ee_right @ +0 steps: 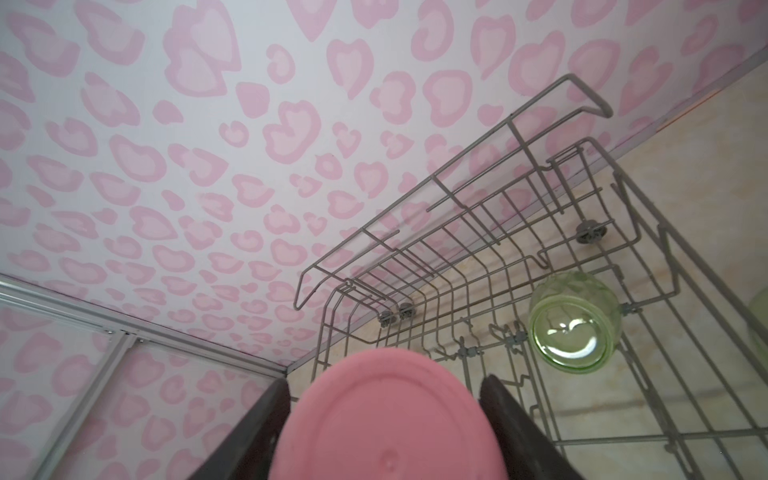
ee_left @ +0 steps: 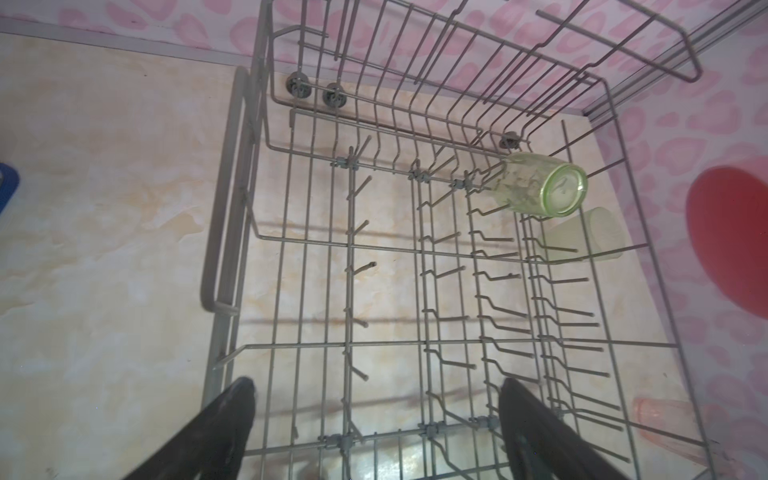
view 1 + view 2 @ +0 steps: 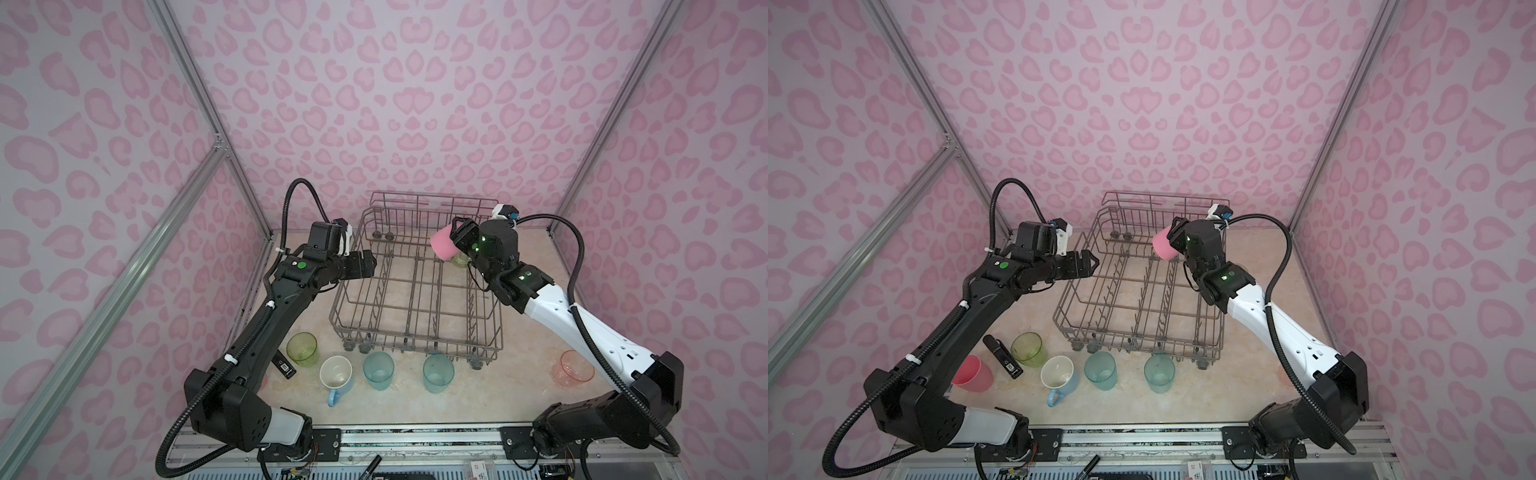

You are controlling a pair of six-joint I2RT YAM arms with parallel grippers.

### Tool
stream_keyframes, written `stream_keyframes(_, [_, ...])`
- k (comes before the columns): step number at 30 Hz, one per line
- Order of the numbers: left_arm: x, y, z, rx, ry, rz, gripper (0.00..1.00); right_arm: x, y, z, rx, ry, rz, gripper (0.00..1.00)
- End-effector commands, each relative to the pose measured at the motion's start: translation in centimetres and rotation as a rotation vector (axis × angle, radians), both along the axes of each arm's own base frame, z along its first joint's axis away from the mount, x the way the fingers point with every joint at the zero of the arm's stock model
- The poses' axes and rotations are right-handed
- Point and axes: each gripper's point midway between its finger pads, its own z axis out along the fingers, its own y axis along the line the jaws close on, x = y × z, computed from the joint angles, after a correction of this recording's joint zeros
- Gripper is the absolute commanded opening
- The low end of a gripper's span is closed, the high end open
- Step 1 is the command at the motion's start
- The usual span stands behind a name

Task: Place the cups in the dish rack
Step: 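Open left gripper and withdraw while right gripper carries pink cup, then lower the pink cup into the rack beside the green cup with right gripper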

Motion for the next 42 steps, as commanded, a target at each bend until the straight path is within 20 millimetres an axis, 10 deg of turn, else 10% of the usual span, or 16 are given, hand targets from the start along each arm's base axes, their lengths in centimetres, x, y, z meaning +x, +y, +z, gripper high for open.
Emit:
stream_keyframes(1, [-0.4, 1.2, -1.1, 0.104, -0.052, -0.02, 0.94, 0.9, -0.7, -0.9, -0.216, 0.001, -0.047, 0.56])
stream_keyframes(20, [-1.2, -0.5, -1.5, 0.009, -0.177, -0.105, 0.93, 9.1, 2.0, -7.8, -0.529, 0.075, -0.167, 0.58])
stream_keyframes(42, [-1.6, -1.3, -1.2, -0.038, -0.183, -0.131, 0.92, 12.5, 3.3, -13.1, -0.669, 0.112, -0.272, 0.61])
